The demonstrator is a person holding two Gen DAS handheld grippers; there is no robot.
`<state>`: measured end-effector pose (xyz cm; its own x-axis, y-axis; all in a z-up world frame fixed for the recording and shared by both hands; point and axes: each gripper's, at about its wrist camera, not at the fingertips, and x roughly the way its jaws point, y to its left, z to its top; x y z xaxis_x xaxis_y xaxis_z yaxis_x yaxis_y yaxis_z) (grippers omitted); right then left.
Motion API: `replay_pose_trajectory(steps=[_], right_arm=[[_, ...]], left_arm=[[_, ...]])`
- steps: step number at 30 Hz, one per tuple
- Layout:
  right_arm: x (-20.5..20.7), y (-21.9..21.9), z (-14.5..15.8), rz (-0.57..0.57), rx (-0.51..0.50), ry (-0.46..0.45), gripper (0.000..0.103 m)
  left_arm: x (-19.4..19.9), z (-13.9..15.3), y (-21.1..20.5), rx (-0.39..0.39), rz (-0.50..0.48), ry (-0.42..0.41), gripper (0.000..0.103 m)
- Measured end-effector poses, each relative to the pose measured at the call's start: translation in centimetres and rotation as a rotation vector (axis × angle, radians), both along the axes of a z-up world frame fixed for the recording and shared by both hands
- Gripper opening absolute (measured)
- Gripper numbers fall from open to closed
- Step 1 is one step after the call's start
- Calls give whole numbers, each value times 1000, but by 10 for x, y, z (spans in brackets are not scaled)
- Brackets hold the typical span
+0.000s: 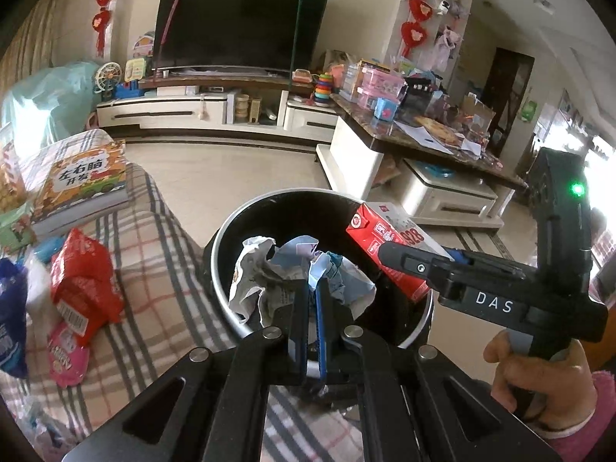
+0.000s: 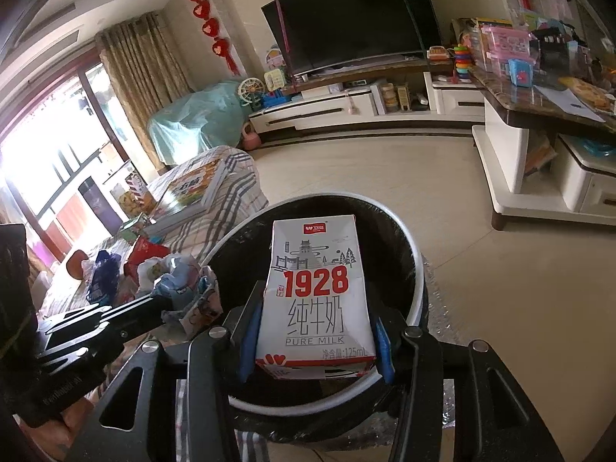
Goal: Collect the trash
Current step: 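Open both tools to drop the wrappers and milk carton into the bin, then move both open tools back toward the remaining trash on the table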
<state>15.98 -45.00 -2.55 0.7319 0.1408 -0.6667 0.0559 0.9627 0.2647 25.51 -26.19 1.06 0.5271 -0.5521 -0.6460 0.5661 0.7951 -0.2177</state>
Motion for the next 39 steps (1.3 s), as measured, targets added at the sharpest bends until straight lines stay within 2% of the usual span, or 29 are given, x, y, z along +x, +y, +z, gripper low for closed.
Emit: replay_pose_trajectory(steps=[9,11,12,14,15,16,19,22,25,32,39], right_arm=[[11,-6,-5,-3,-9,23,48],[12,-6,-5,-7,-9,25,49],[12,-7,-5,-11,-4,24,50],[12,-8,-4,-17,11,26,53],[11,-9,-3,-21,13,24,56],[10,-9,-2,-27,12,20,59],[4,-10,1,-36,18,7,63],[-6,-4,3,-39,25,-7,73],[-13,4,4,-30,40,-14,81],[-32,33,1,-2,74,-24,84],[-47,70,0,53,79,-32,85]], left_arm=[[9,-3,-14,11,-8,6,2],[10,-4,-15,16,-6,11,5],[11,-4,-15,15,-4,19,10],[9,-4,-13,10,10,24,26],[8,-2,-12,6,6,20,42],[5,-1,-9,1,15,14,49],[-2,-1,3,-11,24,17,51],[-14,-4,19,-22,50,24,57],[-27,-8,37,-34,71,40,58],[-62,-13,90,-79,161,77,58],[-99,-13,138,-83,235,80,58]])
